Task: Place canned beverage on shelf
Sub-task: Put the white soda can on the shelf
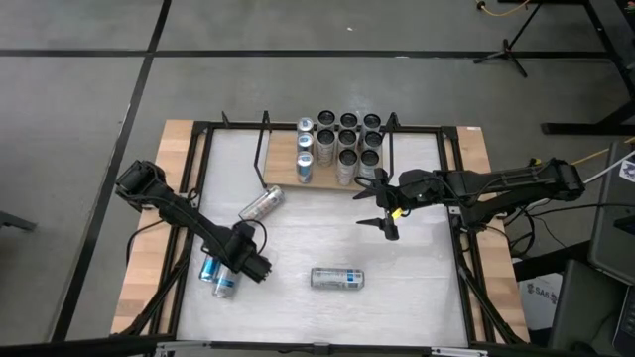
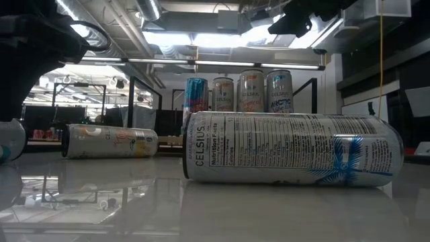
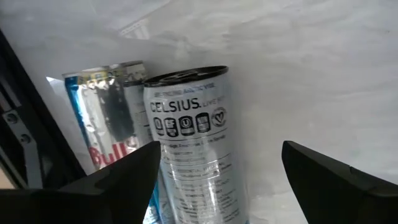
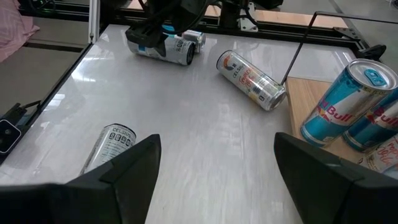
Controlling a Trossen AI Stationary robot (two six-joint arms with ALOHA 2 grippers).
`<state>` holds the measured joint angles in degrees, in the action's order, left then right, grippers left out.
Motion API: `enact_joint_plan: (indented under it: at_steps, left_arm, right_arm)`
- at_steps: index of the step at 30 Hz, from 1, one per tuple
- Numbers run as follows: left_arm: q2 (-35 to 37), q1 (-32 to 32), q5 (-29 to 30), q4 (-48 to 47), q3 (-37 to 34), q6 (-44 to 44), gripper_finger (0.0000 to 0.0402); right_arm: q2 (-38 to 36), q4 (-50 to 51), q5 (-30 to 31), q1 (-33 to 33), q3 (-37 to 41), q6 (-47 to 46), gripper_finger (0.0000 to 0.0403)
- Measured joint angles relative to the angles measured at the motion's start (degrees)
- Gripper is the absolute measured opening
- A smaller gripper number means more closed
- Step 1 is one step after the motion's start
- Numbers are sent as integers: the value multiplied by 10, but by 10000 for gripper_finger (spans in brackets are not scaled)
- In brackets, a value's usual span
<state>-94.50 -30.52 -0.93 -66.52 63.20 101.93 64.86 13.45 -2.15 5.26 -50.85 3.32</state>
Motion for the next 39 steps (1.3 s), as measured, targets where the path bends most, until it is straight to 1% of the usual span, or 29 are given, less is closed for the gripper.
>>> enact_joint_plan:
  at_steps: [8,11,15,20,23,30,32,35,39]
  left_arm:
    - [0,0,20,-3,-1,1,325]
    - [0,0,17,7,-15,1,325]
    - [0,0,-6,48,-55,14,325]
    - [0,0,-6,108,-93,15,321]
    - [0,0,-5,125,-103,15,304]
    - [0,0,5,135,-104,14,240]
    - [0,0,17,139,-100,14,232]
    - [0,2,47,151,-90,10,232]
    - [0,13,101,190,-77,-28,232]
  right_arm:
    - [0,0,0,0,0,0,303]
    - [0,0,0,0,0,0,303]
    - [0,0,0,0,0,0,303]
    - [0,0,0,0,0,0,303]
    - [0,0,0,0,0,0,303]
    - [0,0,0,0,0,0,303]
    - [0,0,0,0,0,0,303]
    - [0,0,0,0,0,0,303]
    - [0,0,0,0,0,0,303]
